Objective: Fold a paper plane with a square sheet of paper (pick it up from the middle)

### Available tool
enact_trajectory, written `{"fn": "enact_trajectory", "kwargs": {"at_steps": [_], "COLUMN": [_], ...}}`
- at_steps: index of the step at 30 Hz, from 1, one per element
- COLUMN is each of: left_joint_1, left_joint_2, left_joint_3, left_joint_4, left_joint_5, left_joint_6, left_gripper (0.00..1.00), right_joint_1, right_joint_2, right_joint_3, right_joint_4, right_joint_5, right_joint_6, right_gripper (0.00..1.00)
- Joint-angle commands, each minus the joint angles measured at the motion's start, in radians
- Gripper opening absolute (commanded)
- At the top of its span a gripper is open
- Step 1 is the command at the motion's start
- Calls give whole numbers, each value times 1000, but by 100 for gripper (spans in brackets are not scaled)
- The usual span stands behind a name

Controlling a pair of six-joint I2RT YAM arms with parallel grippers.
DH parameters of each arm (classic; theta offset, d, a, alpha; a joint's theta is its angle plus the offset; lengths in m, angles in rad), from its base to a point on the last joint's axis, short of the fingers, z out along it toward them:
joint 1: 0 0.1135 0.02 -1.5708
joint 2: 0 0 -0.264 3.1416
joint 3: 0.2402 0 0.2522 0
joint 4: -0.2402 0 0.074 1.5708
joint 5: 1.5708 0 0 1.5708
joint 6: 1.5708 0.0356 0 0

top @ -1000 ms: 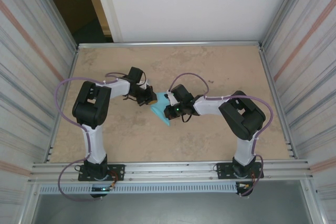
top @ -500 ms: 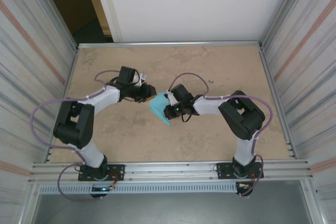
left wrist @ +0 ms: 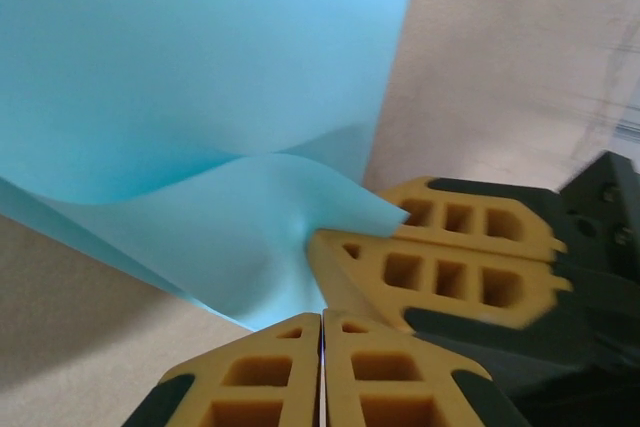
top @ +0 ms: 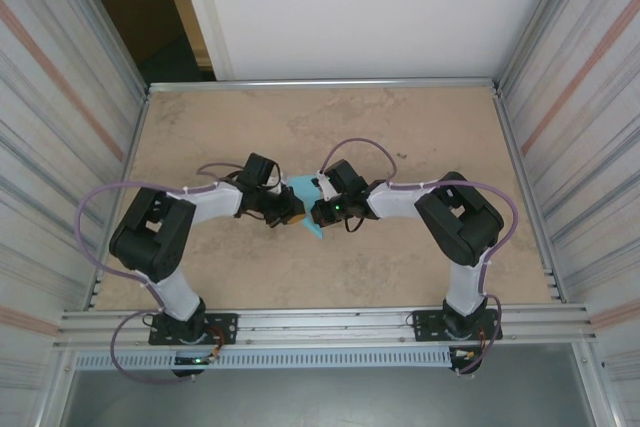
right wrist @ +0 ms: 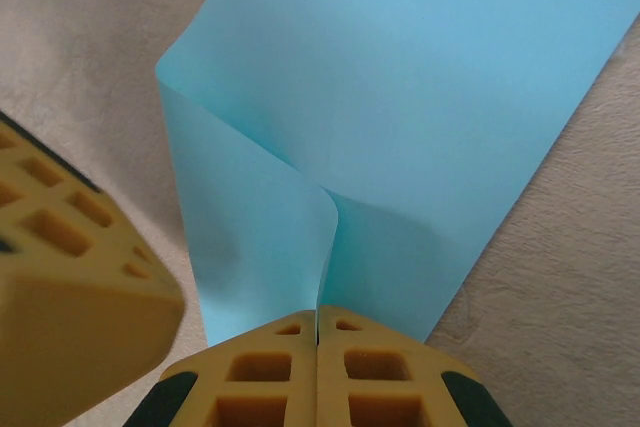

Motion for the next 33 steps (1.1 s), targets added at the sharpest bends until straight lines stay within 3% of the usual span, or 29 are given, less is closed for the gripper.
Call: {"fn": "enact_trajectory", "kwargs": {"at_steps": [1,10,18,33], "left_joint_1": [-2,0,3,6], "left_joint_2": [38,55,9,72], "left_joint_3": [16,12,5,42], "left_joint_4": [17,5,123,-56], "left_joint_5": [-11,-34,30,-71], "left_joint_6": [-1,13,-16,46], "left_gripper": [9,8,9,8], "right_joint_1": [-5,-6,-6,-6], "right_joint_2": [38,42,43,37], "right_joint_3": [11,13,10,2], "right_joint_4": [-50,-53,-53,-50], "right_joint_5": [13,18,17,25], "right_joint_6": [9,9,9,12], "right_gripper": [3,3,3,3]}}
